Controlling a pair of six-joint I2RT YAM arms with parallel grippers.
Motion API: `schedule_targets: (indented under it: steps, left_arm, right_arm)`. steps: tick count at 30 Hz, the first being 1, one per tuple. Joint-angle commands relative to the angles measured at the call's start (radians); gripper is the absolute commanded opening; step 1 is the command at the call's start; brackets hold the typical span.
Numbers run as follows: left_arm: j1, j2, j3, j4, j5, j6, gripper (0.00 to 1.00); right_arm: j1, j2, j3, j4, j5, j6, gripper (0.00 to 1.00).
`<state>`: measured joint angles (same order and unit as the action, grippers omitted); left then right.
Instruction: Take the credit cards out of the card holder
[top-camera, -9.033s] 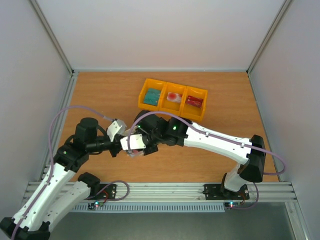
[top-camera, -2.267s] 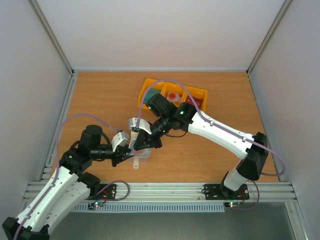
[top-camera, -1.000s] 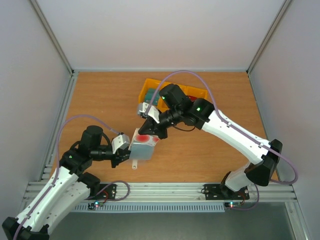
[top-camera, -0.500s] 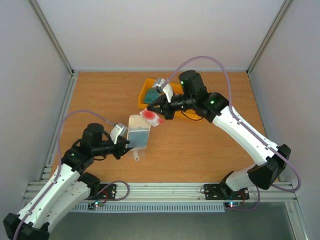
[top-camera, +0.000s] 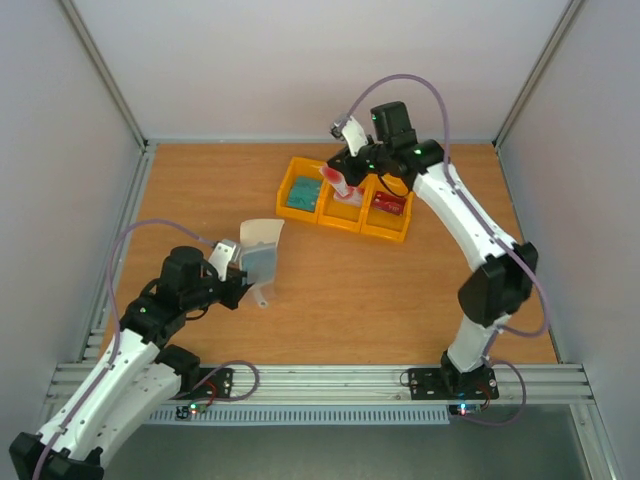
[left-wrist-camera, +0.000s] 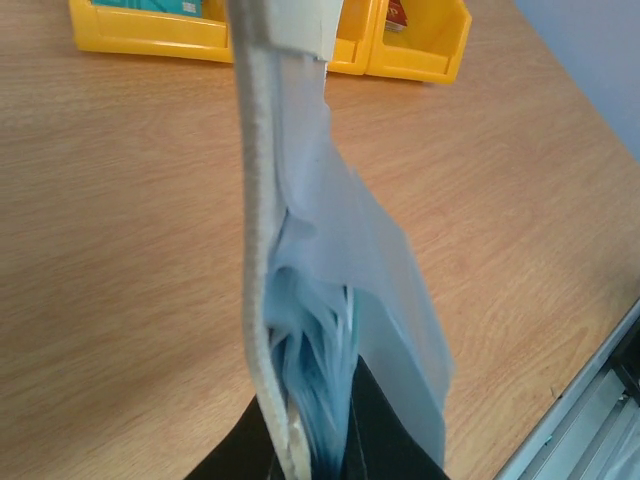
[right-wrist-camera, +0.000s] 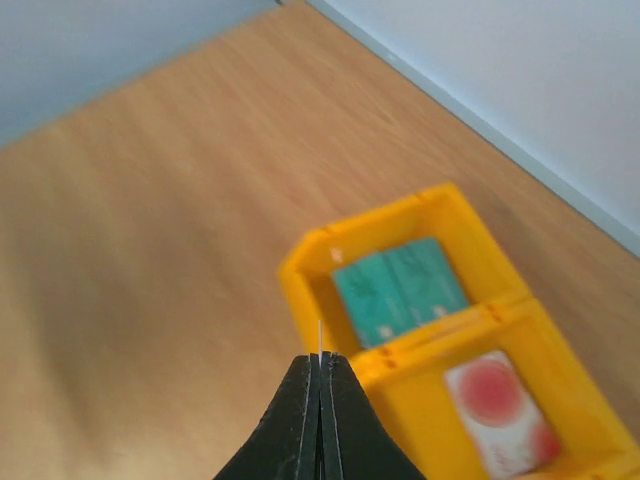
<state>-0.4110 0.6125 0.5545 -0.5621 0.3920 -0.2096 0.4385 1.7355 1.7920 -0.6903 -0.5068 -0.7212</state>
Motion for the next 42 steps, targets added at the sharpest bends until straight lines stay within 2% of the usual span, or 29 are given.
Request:
schedule_targets:
  steps: [1,5,12,16,20,25,42]
  left_arm:
    - [0.017,-0.017,-0.002,0.033,-0.018,0.005,0.0]
    - [0.029,-0.015,-0.006,0.04,-0.004,0.005,0.0]
    - [0.044,-0.016,-0.008,0.041,-0.001,0.007,0.0]
    - [0.053,-0.01,-0.009,0.039,-0.001,0.01,0.0]
    - [0.059,0.0,-0.008,0.041,0.001,0.009,0.0]
    - [0.065,0.013,-0.008,0.037,-0.002,0.011,0.0]
    - [0.078,0.04,-0.013,0.042,-0.003,0.01,0.0]
  right_arm:
    - [0.0,0.122,0.093,-0.061,0.222,-0.219,0.01]
    - [-0.011,0.254,0.232,-0.156,0.236,-0.331,0.01]
    - [-0.099,0.466,0.517,-0.417,0.002,-0.454,0.01]
    - [-0.122,0.555,0.621,-0.523,-0.074,-0.509,0.01]
    - [-0.123,0.644,0.685,-0.558,-0.097,-0.553,0.01]
    - [-0.124,0.735,0.765,-0.572,-0.041,-0.588,0.01]
    - [-0.129,0.859,0.851,-0.53,0.018,-0.703,0.01]
